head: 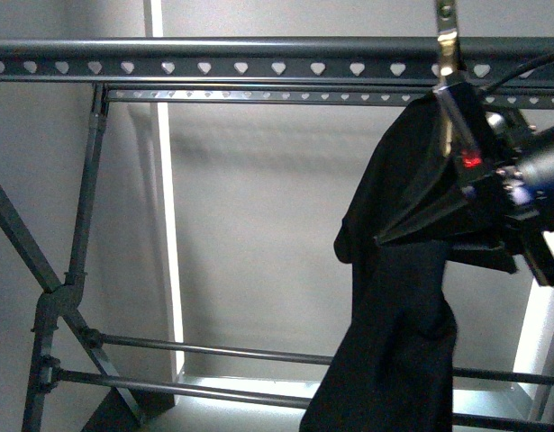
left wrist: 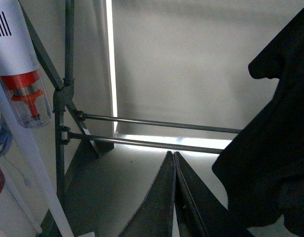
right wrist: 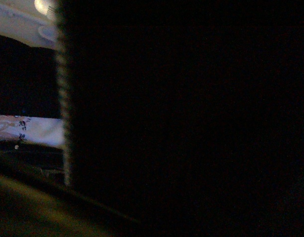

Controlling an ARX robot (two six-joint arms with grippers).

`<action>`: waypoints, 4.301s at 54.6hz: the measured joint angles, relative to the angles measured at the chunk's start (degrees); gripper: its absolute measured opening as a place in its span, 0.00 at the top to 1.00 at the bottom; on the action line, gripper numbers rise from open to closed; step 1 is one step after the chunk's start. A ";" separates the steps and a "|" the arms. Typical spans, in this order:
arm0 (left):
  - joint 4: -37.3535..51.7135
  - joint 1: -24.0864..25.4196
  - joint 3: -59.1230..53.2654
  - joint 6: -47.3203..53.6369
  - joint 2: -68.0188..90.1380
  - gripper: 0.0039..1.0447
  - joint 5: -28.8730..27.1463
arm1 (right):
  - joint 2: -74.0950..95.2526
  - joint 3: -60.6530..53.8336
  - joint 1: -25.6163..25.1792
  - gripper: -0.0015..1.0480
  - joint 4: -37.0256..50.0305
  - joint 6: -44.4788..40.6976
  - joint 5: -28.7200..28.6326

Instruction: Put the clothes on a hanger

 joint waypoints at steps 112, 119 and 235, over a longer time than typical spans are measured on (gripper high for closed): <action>-28.81 -0.02 -4.35 0.07 -34.36 0.06 -0.07 | 35.10 46.60 -4.17 0.97 -1.75 21.44 -0.09; -28.81 -0.02 -4.35 0.09 -34.36 0.06 -0.07 | 35.19 45.57 -4.81 0.97 0.44 22.67 0.11; -28.92 -0.02 -4.35 0.20 -34.42 0.06 -0.26 | -88.61 -70.55 12.41 0.44 24.02 -33.44 61.18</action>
